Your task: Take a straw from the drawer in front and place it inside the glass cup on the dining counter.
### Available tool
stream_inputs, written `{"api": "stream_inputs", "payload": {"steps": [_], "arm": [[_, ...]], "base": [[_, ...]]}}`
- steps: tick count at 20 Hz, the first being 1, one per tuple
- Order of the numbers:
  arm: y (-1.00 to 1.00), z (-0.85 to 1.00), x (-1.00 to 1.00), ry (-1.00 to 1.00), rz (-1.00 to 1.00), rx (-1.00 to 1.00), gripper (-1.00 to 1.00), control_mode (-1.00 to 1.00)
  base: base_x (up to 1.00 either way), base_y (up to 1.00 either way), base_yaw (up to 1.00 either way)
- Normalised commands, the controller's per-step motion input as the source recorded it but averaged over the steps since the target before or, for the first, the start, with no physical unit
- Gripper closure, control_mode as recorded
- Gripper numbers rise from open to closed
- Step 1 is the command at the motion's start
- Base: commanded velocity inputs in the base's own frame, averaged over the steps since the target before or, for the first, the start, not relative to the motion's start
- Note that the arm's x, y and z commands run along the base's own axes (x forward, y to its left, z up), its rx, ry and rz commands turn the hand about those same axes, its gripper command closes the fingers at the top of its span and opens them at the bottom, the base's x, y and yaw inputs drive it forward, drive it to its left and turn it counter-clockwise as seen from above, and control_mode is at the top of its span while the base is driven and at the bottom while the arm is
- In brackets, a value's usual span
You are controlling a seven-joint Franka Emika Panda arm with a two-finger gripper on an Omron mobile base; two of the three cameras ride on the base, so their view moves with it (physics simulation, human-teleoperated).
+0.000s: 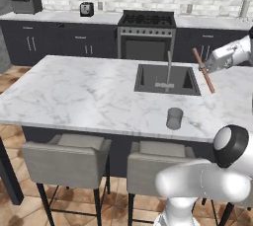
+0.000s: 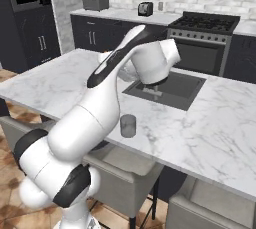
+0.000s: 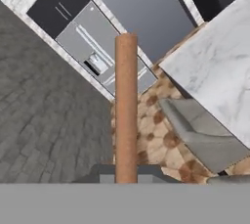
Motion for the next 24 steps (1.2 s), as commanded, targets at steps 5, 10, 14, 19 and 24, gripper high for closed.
{"api": "stream_inputs", "payload": {"steps": [5,10,14,19,24], "arm": [[0.02,0.0,0.0,-0.36,0.06,0.22,1.0,-1.0],[0.07,-0.01,0.0,-0.26,0.0,0.23,1.0,-1.0],[0.05,-0.07,0.33,-0.03,0.0,0.06,1.0,-1.0],[0.0,-0.08,0.74,0.06,0.0,0.0,1.0,-1.0],[-0.01,-0.19,0.59,0.02,0.0,0.0,1.0,-1.0]], "base": [[0.0,0.0,0.0],[0.0,0.0,0.0],[0.0,0.0,0.0],[0.0,0.0,0.0],[0.0,0.0,0.0]]}}
